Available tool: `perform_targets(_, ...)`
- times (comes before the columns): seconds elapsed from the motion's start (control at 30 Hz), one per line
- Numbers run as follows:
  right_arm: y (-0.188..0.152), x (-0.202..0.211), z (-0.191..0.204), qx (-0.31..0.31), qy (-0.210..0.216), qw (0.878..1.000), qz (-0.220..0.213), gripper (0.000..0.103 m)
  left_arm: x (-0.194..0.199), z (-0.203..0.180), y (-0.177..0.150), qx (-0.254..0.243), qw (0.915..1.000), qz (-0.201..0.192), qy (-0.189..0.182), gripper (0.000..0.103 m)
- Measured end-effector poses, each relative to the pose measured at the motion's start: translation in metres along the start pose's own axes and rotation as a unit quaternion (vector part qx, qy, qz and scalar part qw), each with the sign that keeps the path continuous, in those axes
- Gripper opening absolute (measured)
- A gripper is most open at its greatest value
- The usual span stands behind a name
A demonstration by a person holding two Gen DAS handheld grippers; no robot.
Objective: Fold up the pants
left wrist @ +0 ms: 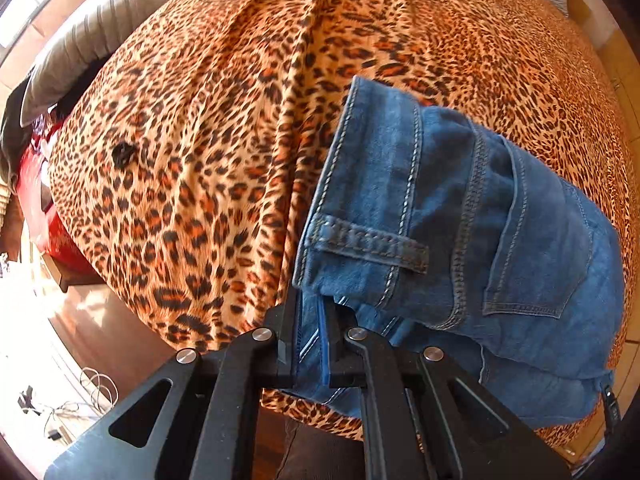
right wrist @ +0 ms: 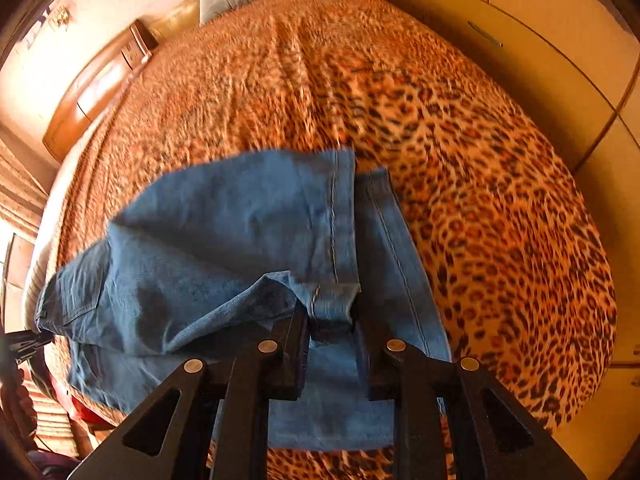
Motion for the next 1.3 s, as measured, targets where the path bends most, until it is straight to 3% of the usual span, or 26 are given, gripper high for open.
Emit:
perform_targets(0.17,-0.008,0.040,-0.009,-0.009,0.004,1.000,-0.017,0.035,0.038,0.026,-0.010,0.020,0.9983,-0.022,-0.050,0.007)
perform_targets(0.2,-0.007,0.047,-0.013,-0.035,0.024,0.999,-0.020,0.042,0.044,0.027,-0.014,0.028,0.9971,-0.021,-0.067,0.011)
perform_targets(0.27,-0.009,0.049,-0.016,-0.104,0.090,0.990,-0.018,0.056,0.048,0.025,-0.018,0.052,0.9933,-0.015,-0.102,0.029)
perform_targets(0.3,-0.010,0.044,-0.014,-0.140,0.122,0.982,-0.009,0.058,0.047,0.021,-0.018,0.064,0.9909,-0.011,-0.118,0.045)
perform_targets(0.33,-0.012,0.035,-0.012,-0.175,0.149,0.973,0.005,0.058,0.046,0.017,-0.017,0.073,0.9891,-0.007,-0.128,0.050)
perform_targets(0.47,-0.019,0.004,0.004,-0.285,0.232,0.929,0.036,0.058,0.032,-0.011,-0.011,0.089,0.9820,0.024,-0.165,0.050)
perform_targets(0.63,-0.017,-0.026,0.004,-0.398,0.255,0.879,0.057,0.058,0.000,-0.036,-0.005,0.094,0.9807,0.064,-0.159,0.051)
perform_targets(0.7,-0.015,-0.035,0.000,-0.424,0.247,0.869,0.060,0.059,-0.011,-0.042,0.001,0.095,0.9819,0.068,-0.149,0.051)
perform_targets(0.77,-0.011,-0.042,-0.003,-0.421,0.228,0.876,0.056,0.055,-0.019,-0.048,0.012,0.086,0.9845,0.066,-0.138,0.049)
perform_targets(0.8,-0.006,-0.044,-0.006,-0.415,0.220,0.882,0.050,0.039,-0.019,-0.050,0.019,0.081,0.9864,0.064,-0.128,0.039)
perform_targets(0.83,0.000,-0.044,-0.007,-0.407,0.217,0.886,0.043,0.012,-0.016,-0.052,0.024,0.078,0.9869,0.061,-0.128,0.025)
perform_targets(0.87,0.006,-0.043,-0.009,-0.396,0.217,0.892,0.035,0.008,-0.010,-0.055,0.028,0.072,0.9870,0.058,-0.131,0.018)
perform_targets(0.9,0.013,-0.036,-0.008,-0.382,0.220,0.897,0.024,0.007,0.001,-0.057,0.030,0.063,0.9873,0.054,-0.135,0.013)
perform_targets(1.0,0.024,0.007,0.004,-0.326,0.254,0.911,-0.012,0.005,0.046,-0.053,0.020,0.040,0.9840,0.031,-0.171,0.011)
perform_targets(1.1,0.003,0.045,0.003,-0.276,0.258,0.926,-0.024,0.005,0.065,-0.035,-0.008,0.026,0.9841,0.015,-0.175,0.012)
perform_targets(1.17,-0.027,0.039,-0.009,-0.270,0.226,0.936,-0.004,0.005,0.036,-0.025,-0.032,0.027,0.9878,0.047,-0.146,0.012)
perform_targets(1.2,-0.045,0.027,-0.020,-0.271,0.196,0.942,0.012,0.006,0.013,-0.020,-0.045,0.038,0.9864,0.084,-0.136,0.012)
perform_targets(1.27,-0.078,-0.002,-0.047,-0.296,0.160,0.941,0.048,0.006,-0.025,-0.013,-0.066,0.065,0.9787,0.145,-0.130,0.012)
perform_targets(1.3,-0.086,-0.013,-0.054,-0.309,0.155,0.937,0.057,0.006,-0.028,-0.011,-0.065,0.073,0.9779,0.140,-0.138,0.012)
Point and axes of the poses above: each gripper's, at about its wrist camera, not at the fingertips, and x roughly against the way its jaws point, z to its left, y to its top, the point moved 7 cm from there along -x, roughly the way its jaws point, and after that the axes turned 1 degree about -x, right-handed, at the moved point
